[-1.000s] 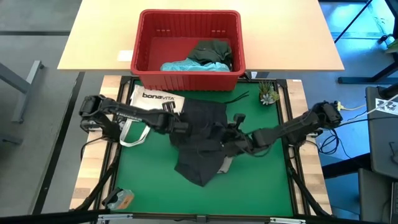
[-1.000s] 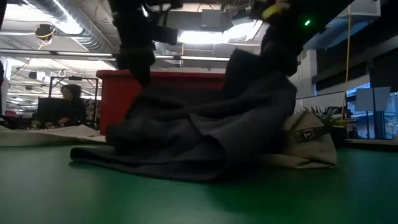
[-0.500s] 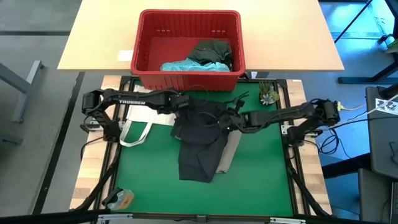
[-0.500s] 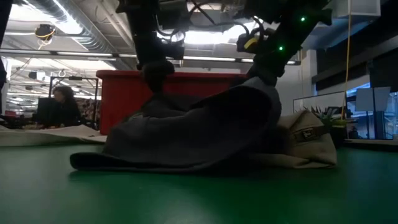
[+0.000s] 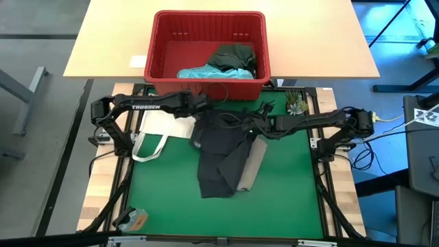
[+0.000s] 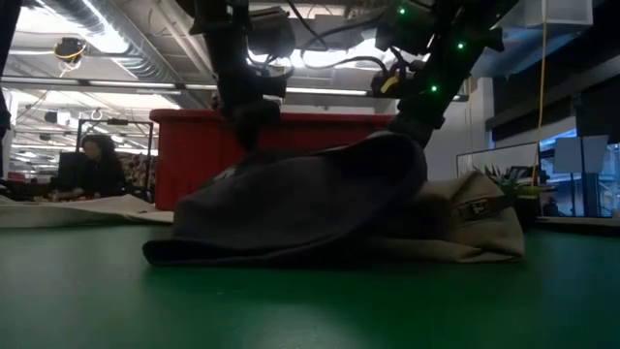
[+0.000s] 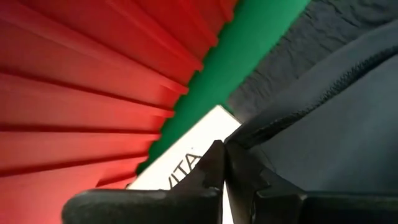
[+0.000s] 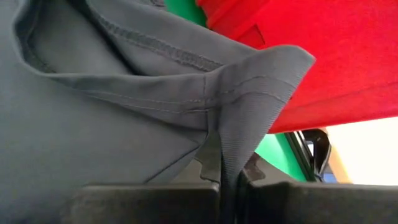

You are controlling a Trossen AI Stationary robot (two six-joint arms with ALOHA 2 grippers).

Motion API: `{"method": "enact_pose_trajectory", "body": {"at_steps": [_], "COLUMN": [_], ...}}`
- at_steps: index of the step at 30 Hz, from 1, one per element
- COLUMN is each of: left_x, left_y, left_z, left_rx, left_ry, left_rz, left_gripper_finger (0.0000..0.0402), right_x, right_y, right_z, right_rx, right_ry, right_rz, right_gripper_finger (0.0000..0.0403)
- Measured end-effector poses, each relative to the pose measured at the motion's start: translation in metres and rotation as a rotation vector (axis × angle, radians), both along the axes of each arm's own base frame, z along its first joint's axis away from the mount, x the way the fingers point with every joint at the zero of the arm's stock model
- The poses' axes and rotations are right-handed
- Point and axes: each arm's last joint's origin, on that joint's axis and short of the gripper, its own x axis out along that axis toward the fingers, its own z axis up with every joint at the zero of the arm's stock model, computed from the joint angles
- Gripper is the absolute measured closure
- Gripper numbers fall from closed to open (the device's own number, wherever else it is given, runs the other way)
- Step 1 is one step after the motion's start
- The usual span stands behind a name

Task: Fold Laundry from Bin
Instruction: Fold the black shorts from the red laundry bin

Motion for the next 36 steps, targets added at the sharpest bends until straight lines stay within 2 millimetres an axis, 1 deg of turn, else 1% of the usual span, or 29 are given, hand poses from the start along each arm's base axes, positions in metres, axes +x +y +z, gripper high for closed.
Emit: {"method": "enact_pose_trajectory", "body": {"at_steps": [4, 10, 13, 18, 22, 26, 31, 36], "left_x": [-0.001, -0.002, -0.002, -0.003, -0.003, -0.003, -0.007, -0.008], "left_y": [0.006, 0.008, 0.01, 0.012, 0.012, 0.014, 0.021, 0.025], "left_z": [0.001, 0.001, 0.001, 0.001, 0.001, 0.002, 0.003, 0.001], "left_rx": [0.004, 0.009, 0.012, 0.017, 0.043, 0.095, 0.133, 0.056], "left_ry": [-0.015, -0.013, -0.016, -0.02, -0.018, 0.003, 0.036, 0.031], "left_rz": [0.02, 0.028, 0.038, 0.044, 0.056, 0.077, 0.088, 0.033], "left_gripper_finger": [0.0401, 0.0399, 0.0382, 0.0333, 0.0297, 0.0271, 0.0256, 0.0258], "right_x": [-0.002, -0.003, -0.003, -0.002, -0.003, -0.005, -0.009, -0.012], "right_y": [-0.007, -0.01, -0.009, -0.011, -0.013, -0.019, -0.026, -0.028], "right_z": [0.0, 0.0, 0.0, 0.0, 0.0, 0.0, -0.001, -0.002], "right_rx": [0.009, 0.014, 0.015, 0.034, 0.03, 0.025, 0.028, 0.039], "right_ry": [-0.007, -0.01, -0.01, -0.021, -0.022, -0.02, -0.01, 0.011], "right_rz": [-0.018, -0.025, -0.024, -0.016, -0.027, -0.049, -0.076, -0.083], "right_gripper_finger": [0.0398, 0.0371, 0.0357, 0.0321, 0.028, 0.0234, 0.0197, 0.0185]}}
